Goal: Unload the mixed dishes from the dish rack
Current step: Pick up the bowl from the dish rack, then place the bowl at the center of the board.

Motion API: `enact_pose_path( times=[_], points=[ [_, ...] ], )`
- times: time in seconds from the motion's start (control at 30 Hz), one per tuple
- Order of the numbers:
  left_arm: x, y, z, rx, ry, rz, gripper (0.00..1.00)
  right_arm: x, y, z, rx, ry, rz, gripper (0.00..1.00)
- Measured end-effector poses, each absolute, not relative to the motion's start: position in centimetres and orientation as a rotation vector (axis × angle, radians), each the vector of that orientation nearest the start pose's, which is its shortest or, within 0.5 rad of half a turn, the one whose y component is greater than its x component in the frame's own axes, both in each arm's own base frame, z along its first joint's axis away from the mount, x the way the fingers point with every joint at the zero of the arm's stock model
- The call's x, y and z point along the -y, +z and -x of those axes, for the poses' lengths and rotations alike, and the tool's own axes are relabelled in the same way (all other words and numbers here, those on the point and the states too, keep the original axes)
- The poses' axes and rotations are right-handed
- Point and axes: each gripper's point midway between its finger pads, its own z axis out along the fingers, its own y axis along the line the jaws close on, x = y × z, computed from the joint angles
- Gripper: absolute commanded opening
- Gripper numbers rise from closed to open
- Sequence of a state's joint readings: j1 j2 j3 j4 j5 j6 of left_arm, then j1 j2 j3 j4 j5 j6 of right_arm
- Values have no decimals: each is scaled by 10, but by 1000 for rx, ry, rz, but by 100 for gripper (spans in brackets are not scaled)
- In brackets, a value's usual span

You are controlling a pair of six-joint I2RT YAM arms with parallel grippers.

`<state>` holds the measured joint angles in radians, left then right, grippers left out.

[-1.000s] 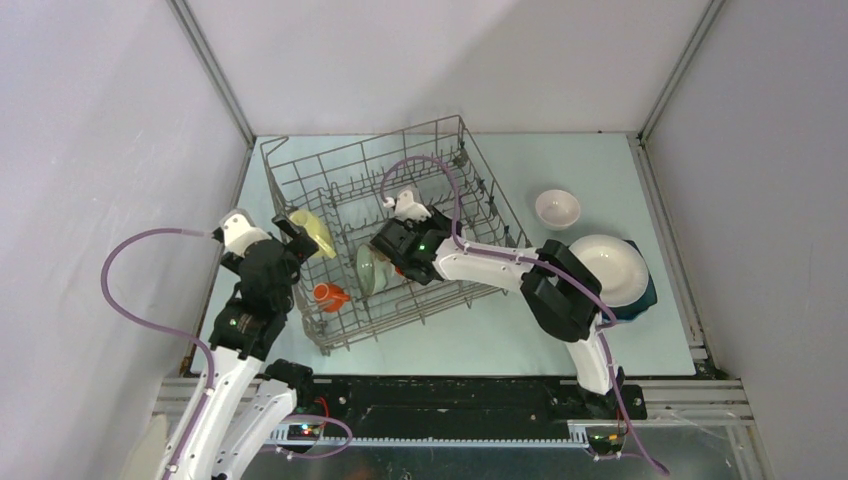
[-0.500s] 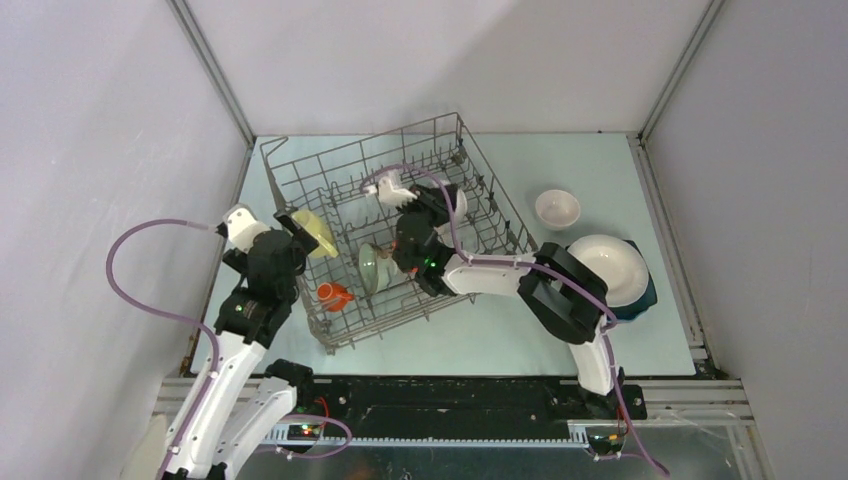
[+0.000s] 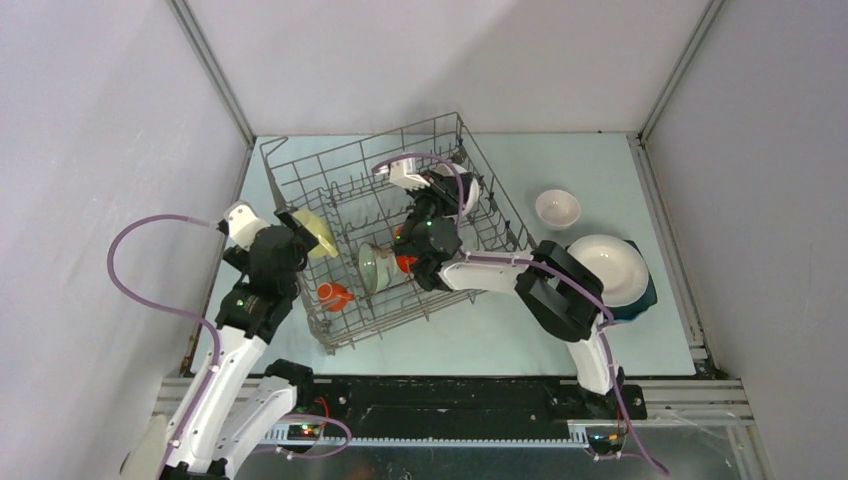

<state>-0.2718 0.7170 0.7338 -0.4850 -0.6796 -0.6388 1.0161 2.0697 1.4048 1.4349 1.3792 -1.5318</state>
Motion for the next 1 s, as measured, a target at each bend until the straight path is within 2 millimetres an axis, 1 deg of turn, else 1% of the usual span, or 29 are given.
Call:
enact_pose_path(
  times=[0.1,0.23,0.27,0.37,0.47,0.57,0.67,0.73,0.77,0.87,0.93,0.97,1.0],
  points=[
    [-20,221,-266,-1773,84,748,100,-252,294,-374,-1511,-953,212,0],
    [-21,221,-263,-1773,83,748,100,-226,315,-370,-1537,-913,85,0],
    [-21,222,-262,-1771,82,748,100,-218,323,-367,-1542,-892,42,0],
    [-21,224,-262,-1765,77,748,100,-204,332,-364,-1556,-873,-24,0],
    [-21,224,-261,-1763,75,749,100,-196,337,-358,-1578,-856,-67,0],
    [-21,225,-261,-1761,74,749,100,-196,338,-353,-1594,-872,-45,0],
    [-22,225,-260,-1759,72,749,100,-199,341,-349,-1595,-969,86,0],
    [-21,227,-260,-1755,67,748,100,-203,344,-351,-1554,-1087,246,0],
    [-21,227,-260,-1753,63,747,100,-206,342,-353,-1522,-1150,337,0],
    [-21,229,-259,-1746,54,746,100,-219,324,-361,-1426,-1324,607,0],
    [-21,231,-258,-1740,50,746,100,-233,313,-369,-1363,-1448,841,0],
    [-21,231,-257,-1738,49,747,100,-242,309,-374,-1330,-1476,958,0],
    [-22,231,-257,-1737,48,747,100,-250,306,-378,-1308,-1464,1039,0]
  ],
)
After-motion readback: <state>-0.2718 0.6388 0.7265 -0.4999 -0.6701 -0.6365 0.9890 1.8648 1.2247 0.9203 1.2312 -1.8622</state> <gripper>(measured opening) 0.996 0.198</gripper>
